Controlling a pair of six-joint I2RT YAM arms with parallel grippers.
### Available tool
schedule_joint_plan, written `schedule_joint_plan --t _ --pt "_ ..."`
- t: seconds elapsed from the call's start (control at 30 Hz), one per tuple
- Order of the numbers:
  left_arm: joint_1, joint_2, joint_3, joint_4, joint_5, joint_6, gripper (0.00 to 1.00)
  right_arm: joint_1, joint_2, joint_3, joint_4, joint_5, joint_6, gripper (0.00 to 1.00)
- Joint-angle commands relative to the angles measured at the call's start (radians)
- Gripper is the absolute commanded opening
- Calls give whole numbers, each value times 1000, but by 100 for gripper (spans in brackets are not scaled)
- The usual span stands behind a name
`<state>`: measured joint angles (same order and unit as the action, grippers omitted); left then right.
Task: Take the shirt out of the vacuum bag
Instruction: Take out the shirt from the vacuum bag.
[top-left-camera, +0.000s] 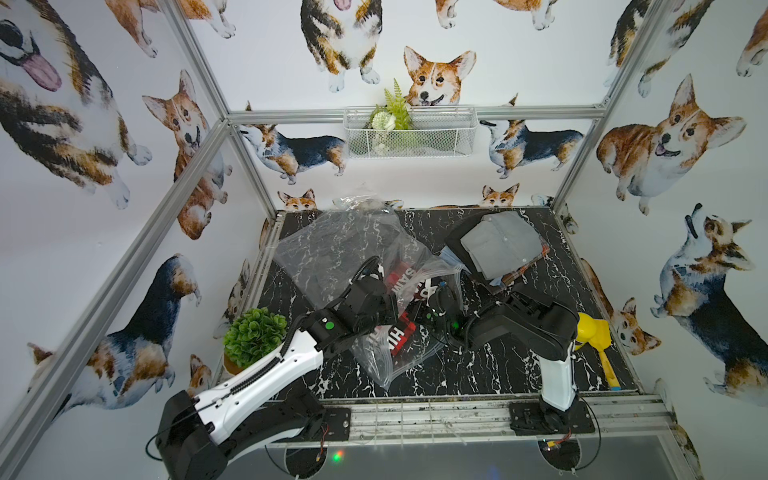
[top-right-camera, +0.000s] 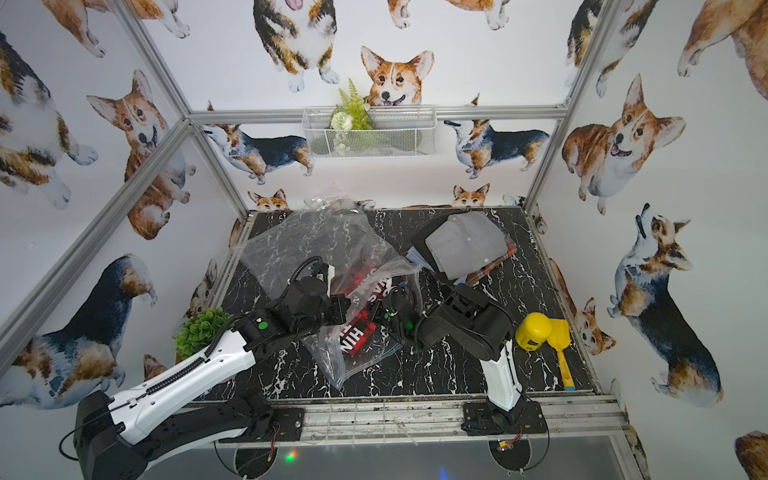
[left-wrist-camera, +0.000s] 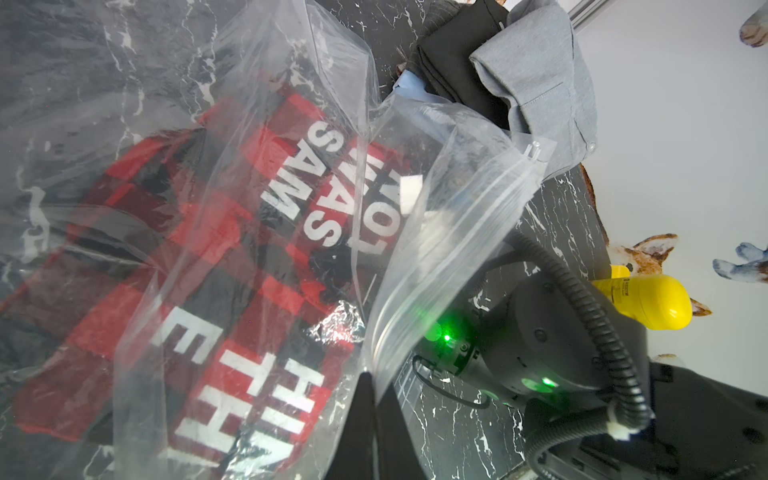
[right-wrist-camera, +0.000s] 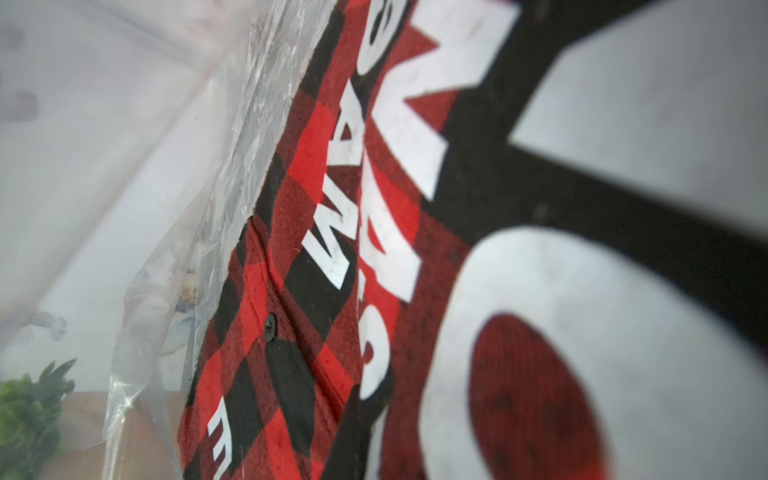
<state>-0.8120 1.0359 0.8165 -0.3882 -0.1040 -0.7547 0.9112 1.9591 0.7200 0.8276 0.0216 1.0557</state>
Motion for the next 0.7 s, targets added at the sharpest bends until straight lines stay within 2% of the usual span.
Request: schedule_joint_plan --t 0.0,0.23,0.67 --pt "0 -4 -7 4 -23 -2 0 6 -89 -21 -88 -55 4 0" --pt "0 14 -19 19 -25 -8 0 31 -283 -43 -196 -99 -36 0" --pt "0 35 -27 33 -31 -4 0 55 -680 -82 -456 -76 -99 0"
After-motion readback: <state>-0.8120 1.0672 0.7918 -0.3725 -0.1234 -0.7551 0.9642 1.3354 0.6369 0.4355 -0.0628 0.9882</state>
